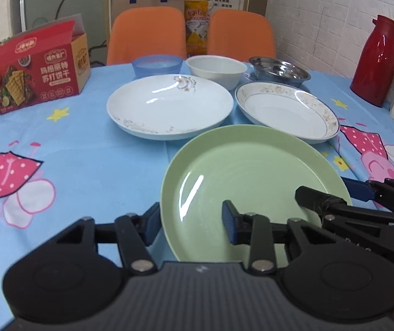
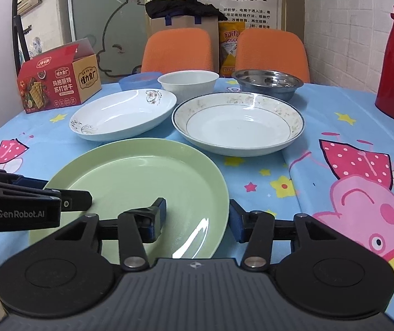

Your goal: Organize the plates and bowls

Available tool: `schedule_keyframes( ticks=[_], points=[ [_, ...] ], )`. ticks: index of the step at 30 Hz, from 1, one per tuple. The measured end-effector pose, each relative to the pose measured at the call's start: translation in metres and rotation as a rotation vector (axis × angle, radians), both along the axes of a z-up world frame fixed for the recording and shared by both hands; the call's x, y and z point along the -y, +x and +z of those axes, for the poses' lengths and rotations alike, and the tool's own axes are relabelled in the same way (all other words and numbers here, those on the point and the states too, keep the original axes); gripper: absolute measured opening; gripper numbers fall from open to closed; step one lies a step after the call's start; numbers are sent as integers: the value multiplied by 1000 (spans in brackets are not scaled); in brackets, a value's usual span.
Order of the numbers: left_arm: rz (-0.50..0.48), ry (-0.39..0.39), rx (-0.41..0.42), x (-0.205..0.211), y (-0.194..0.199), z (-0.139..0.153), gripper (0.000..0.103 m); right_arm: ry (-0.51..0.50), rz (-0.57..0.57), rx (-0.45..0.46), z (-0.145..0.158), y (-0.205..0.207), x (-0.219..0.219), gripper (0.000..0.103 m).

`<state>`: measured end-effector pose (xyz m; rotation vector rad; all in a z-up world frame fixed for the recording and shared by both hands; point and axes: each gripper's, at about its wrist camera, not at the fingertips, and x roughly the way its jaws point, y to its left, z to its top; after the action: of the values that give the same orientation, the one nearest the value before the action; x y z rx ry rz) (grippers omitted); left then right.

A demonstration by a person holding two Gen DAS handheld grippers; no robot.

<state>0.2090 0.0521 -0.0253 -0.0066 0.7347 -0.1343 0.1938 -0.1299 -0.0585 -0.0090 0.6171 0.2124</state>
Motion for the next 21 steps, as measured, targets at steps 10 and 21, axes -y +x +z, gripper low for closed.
schedule_keyframes(
  ticks=[10, 21],
  points=[
    [170, 45, -28, -67, -20, 2, 34, 42, 148, 19, 4, -5, -64, 83],
    [149, -2, -36, -77, -1, -13, 51, 14, 171, -21, -5, 8, -82, 95]
  ],
)
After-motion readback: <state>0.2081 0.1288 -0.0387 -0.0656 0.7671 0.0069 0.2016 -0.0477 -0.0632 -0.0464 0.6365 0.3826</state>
